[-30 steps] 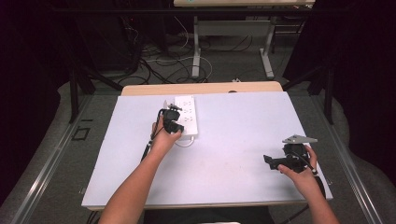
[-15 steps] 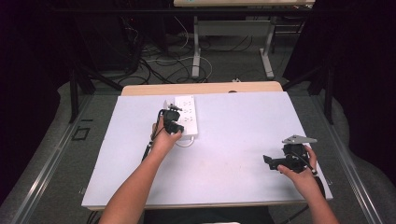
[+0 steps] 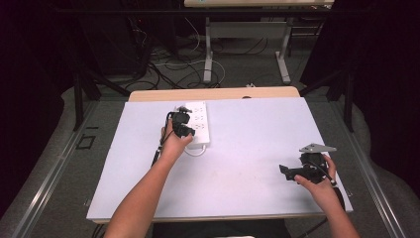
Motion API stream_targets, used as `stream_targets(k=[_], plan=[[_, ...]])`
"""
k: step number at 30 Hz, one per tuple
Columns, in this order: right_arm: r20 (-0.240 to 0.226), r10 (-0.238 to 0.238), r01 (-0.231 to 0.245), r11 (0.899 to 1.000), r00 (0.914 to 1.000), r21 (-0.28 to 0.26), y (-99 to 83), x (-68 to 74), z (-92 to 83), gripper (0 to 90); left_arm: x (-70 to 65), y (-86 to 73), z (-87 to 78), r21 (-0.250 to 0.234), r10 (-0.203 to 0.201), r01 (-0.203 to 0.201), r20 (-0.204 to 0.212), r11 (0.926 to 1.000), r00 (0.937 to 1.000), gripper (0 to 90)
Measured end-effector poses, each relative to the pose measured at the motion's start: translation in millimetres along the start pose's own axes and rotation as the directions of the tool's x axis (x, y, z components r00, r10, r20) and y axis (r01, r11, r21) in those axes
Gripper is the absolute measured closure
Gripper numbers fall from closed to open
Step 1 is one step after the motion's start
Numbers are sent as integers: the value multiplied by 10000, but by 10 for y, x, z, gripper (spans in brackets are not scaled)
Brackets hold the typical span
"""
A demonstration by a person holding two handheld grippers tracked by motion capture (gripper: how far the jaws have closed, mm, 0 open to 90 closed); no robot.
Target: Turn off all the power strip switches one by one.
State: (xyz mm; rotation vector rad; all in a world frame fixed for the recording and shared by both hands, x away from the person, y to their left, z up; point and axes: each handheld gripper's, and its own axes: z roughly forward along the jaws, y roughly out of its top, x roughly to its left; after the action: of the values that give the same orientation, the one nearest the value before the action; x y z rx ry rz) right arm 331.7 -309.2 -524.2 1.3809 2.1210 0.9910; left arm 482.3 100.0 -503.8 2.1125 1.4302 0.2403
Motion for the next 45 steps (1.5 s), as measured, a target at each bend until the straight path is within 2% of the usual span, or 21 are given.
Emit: stream_targets(k=[8,9,10,26,28,29,33,34,38,40,43,45], plan=[[-1,-1,1,10000,10000,-6,1,0,0,10,34,117,-53,-131,-150,149,-109,9998,9998,900],[0,5,-5,10000,10000,-6,0,0,0,10,33,125,-52,-168,-285,284,-61,9995,9996,900],[-1,4,-4,10000,10000,-7,0,0,1,10,39,138,-58,-122,-222,221,-109,9997,9997,900],[-37,19,-19,10000,10000,39,-4,3,12,10,153,259,-47,-305,-607,598,-299,9977,9977,900],[-35,25,-25,10000,10000,36,-5,2,15,10,159,273,-35,-316,-718,709,-303,9970,9970,900],[-2,28,-28,10000,10000,62,-6,2,13,10,170,280,-30,-310,-636,625,-352,9976,9974,900],[2,33,-33,10000,10000,66,-8,4,21,10,197,306,7,-328,-711,700,-345,9970,9969,900],[0,18,-18,10000,10000,64,-9,4,23,10,195,308,20,-335,-855,843,-351,9959,9957,900],[-7,35,-35,10000,10000,85,-12,-2,26,10,230,321,59,-352,-933,919,-402,9951,9948,900],[5,78,-79,9999,10000,93,-13,-2,26,10,248,327,63,-305,-857,843,-477,9960,9952,900],[1,79,-79,9999,10000,101,-13,-2,26,10,277,341,101,-300,-1077,1064,-449,9939,9932,900],[6,75,-75,9999,10000,81,-12,-2,26,10,296,345,124,-343,-1026,1011,-453,9943,9937,900]])
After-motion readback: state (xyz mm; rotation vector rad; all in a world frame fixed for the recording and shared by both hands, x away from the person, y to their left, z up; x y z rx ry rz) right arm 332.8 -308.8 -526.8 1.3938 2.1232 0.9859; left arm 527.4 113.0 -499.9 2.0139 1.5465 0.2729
